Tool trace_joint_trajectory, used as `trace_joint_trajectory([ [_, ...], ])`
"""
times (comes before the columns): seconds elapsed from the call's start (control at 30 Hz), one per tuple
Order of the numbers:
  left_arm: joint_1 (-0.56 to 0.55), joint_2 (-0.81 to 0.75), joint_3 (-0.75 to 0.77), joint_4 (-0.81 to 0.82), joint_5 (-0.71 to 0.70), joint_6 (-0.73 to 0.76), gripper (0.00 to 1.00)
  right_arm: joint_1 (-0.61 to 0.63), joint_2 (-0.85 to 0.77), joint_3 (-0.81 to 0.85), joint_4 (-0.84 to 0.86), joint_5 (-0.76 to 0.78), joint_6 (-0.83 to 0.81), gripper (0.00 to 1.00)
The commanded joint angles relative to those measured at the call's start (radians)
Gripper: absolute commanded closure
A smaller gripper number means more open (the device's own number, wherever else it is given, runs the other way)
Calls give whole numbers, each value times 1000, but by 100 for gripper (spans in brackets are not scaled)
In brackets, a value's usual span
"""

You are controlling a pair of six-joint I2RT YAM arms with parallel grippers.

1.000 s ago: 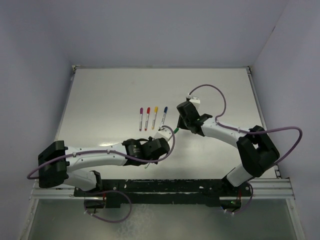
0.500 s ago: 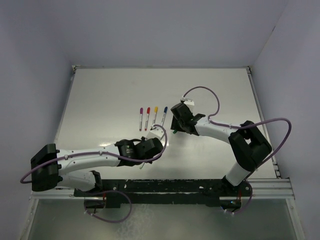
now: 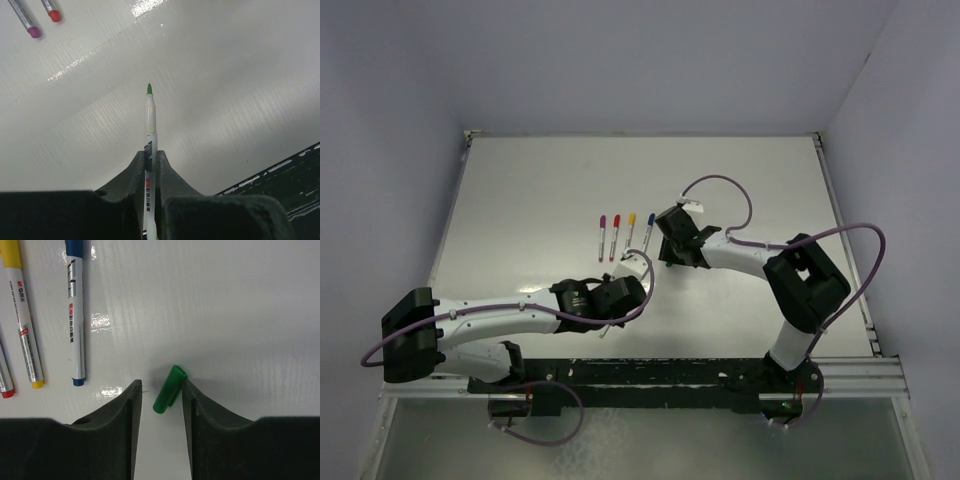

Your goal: Insert the pens into the pen caps

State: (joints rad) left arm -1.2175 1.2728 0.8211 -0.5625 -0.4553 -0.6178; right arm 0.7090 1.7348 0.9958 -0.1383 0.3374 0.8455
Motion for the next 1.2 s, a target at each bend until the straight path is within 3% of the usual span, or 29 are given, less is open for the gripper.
trace_joint_trajectory([
  [0.0,6,-12,-2,37,-19,4,100,12,14,33,-24,1,29,61],
  [0.43,13,-21,-9,47,-25,8,100,66,55,-12,-102,60,55,68],
  [0.97,16,-55,-34,54,-18,-3,100,66,120,2,-122,69,80,67],
  [1.17,18,-58,-34,61,-18,-3,100,67,156,3,-138,80,83,72],
])
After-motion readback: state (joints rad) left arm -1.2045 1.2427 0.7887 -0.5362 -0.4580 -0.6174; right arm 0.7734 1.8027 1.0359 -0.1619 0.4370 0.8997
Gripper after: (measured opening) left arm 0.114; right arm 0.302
